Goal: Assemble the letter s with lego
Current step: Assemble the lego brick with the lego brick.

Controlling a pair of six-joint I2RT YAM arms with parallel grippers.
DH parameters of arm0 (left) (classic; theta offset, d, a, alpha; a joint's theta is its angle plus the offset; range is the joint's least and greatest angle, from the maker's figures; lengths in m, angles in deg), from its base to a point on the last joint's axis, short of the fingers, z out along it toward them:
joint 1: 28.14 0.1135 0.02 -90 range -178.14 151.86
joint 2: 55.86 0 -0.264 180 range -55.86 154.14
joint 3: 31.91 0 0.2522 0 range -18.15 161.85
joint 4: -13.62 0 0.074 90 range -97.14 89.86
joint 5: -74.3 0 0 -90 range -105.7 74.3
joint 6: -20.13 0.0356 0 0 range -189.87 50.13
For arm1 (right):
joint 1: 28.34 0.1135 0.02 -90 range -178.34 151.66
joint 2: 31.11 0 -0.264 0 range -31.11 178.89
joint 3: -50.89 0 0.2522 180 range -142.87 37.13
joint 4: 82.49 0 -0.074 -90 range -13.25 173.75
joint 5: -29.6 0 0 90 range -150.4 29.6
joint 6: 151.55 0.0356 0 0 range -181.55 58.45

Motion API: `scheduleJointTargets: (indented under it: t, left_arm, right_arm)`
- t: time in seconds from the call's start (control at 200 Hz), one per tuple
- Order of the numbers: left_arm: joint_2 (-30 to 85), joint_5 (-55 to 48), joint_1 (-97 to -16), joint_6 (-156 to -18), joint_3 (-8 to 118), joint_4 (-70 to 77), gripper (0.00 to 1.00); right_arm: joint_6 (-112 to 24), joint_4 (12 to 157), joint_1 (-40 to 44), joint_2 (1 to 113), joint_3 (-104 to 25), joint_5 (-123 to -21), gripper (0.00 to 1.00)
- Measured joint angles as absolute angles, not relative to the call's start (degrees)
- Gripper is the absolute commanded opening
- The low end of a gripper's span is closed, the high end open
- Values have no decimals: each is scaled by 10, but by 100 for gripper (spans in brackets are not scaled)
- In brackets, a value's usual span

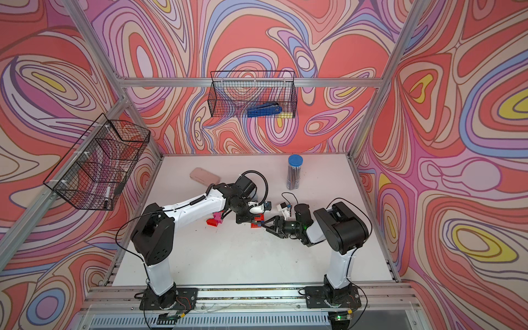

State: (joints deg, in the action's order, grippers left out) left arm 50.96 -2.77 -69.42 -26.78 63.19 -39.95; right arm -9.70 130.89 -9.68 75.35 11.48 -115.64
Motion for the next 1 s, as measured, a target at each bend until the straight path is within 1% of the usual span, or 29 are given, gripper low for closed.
scheduleJointTargets:
  t: [0.095, 0.245, 0.421, 0.531, 0.671, 0.796, 1.002]
  left_arm:
    - [511, -33, -695, -268, 632, -403, 47]
    - [512, -36, -694, -269, 632, -407, 57]
    - [511, -36, -694, -271, 632, -406, 66]
    - [510, -36, -694, -275, 632, -406, 69]
    - [489, -35, -691, -291, 631, -407, 73]
    - [450, -31, -685, -306, 624, -407, 76]
    - [390, -24, -677, -323, 605, -418, 77]
  right_arm:
    - [-117, 1283, -97, 740, 115, -1153, 67]
    - [-159, 1224, -97, 709, 114, -1138, 67]
    - [-229, 1124, -97, 658, 105, -1098, 68]
    - [-280, 1064, -98, 630, 94, -1066, 68]
    - [-342, 1025, -94, 593, 92, -1032, 68]
    - [-390, 1018, -75, 571, 89, -1005, 68]
    - [-467, 1034, -50, 565, 87, -989, 67]
